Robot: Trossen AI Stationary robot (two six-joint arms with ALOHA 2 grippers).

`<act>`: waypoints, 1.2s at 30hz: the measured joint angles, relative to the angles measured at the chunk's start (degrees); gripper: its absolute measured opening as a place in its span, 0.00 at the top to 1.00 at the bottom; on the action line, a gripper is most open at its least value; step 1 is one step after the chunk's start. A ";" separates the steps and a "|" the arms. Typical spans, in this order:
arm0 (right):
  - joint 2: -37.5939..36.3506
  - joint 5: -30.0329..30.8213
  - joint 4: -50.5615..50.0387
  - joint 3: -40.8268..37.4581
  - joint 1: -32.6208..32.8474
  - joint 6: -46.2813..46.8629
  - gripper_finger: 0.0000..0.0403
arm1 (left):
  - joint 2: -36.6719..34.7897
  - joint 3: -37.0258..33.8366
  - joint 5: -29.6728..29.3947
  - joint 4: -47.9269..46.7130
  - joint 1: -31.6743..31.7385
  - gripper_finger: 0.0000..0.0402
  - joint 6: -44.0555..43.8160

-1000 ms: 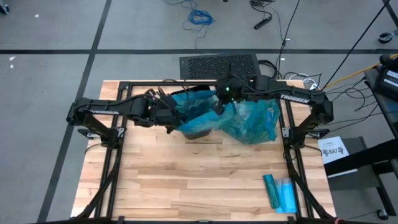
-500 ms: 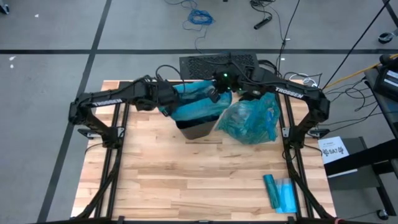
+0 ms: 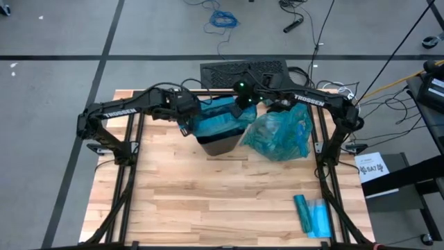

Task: Place trash/remove bag and relplace
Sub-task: Insert the new trash bag into the trash bin

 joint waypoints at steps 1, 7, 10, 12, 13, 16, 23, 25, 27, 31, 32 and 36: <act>0.42 -0.84 -0.09 0.00 0.00 0.11 1.00 | 0.00 0.00 0.86 -0.04 0.04 0.82 0.37; 0.28 -0.66 -0.18 0.00 0.31 0.03 1.00 | 0.00 0.00 3.54 -1.90 0.19 0.82 1.51; -1.18 1.87 0.94 0.00 0.62 -0.84 1.00 | -0.17 0.00 0.07 -3.13 0.18 0.82 1.45; -2.31 2.88 2.93 0.00 0.54 -1.95 1.00 | -0.53 0.00 -3.02 -3.54 0.19 0.82 1.44; -2.79 3.14 4.21 0.00 0.52 -2.61 1.00 | -0.81 0.00 -4.43 -3.71 0.19 0.82 1.44; -3.27 4.11 8.54 0.00 -0.20 -4.15 1.00 | -1.47 0.00 -7.38 -3.67 0.28 0.82 1.95; -1.73 4.28 11.97 0.00 -4.78 -5.76 1.00 | -1.46 0.00 -7.98 -3.25 2.03 0.82 4.35; -1.45 3.76 12.10 0.00 -5.60 -5.56 1.00 | -1.46 0.00 -8.13 -3.19 2.64 0.82 4.29; -1.58 2.86 12.25 0.00 -5.79 -5.45 1.00 | -1.46 0.00 -8.18 -3.20 3.05 0.82 4.23; -3.93 2.84 13.01 0.00 -4.68 -6.47 1.00 | -2.77 0.05 -8.17 -2.88 2.76 0.82 2.90; -4.76 2.83 13.94 0.00 -4.32 -6.89 1.00 | -3.39 0.37 -8.07 -2.69 2.46 0.82 2.87; -7.24 1.94 14.70 0.04 -3.52 -7.29 1.00 | -5.97 1.89 -6.82 0.18 1.36 0.82 2.83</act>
